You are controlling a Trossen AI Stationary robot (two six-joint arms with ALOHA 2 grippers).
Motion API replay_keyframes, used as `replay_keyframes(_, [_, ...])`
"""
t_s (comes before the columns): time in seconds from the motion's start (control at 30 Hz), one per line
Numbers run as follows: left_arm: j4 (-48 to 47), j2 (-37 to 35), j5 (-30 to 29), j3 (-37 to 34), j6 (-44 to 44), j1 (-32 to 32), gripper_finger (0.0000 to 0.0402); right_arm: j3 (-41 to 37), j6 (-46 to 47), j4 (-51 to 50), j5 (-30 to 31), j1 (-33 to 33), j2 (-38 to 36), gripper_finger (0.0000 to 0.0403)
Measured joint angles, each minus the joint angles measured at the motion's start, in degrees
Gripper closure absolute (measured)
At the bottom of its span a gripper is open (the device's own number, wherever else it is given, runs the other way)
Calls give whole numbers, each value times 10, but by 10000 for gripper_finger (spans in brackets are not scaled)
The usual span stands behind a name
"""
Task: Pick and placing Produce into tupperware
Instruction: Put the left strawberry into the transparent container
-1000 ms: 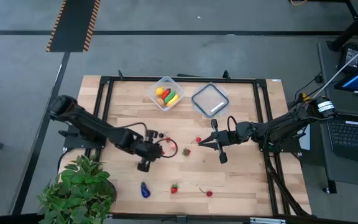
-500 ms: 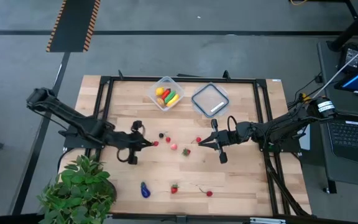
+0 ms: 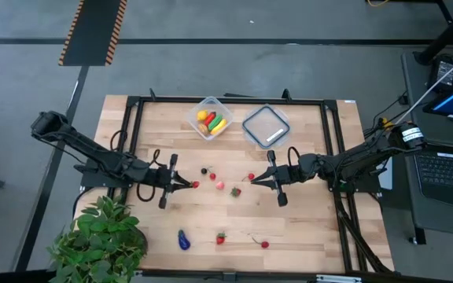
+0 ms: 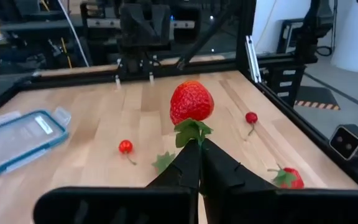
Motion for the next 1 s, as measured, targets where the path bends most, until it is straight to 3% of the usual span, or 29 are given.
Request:
replay_keyframes(0.43, [18, 1, 5, 0, 44, 19, 402, 0, 0, -1, 0, 0, 0, 380])
replay_keyframes(0.57, [71, 7, 78, 0, 42, 41, 402, 0, 0, -1, 0, 0, 0, 380])
replay_keyframes(0.7, [140, 36, 130, 0, 61, 55, 401, 0, 0, -1, 0, 0, 0, 380])
replay_keyframes(1.0, [230, 149, 133, 1, 10, 111, 401, 0, 34, -1, 0, 0, 0, 380])
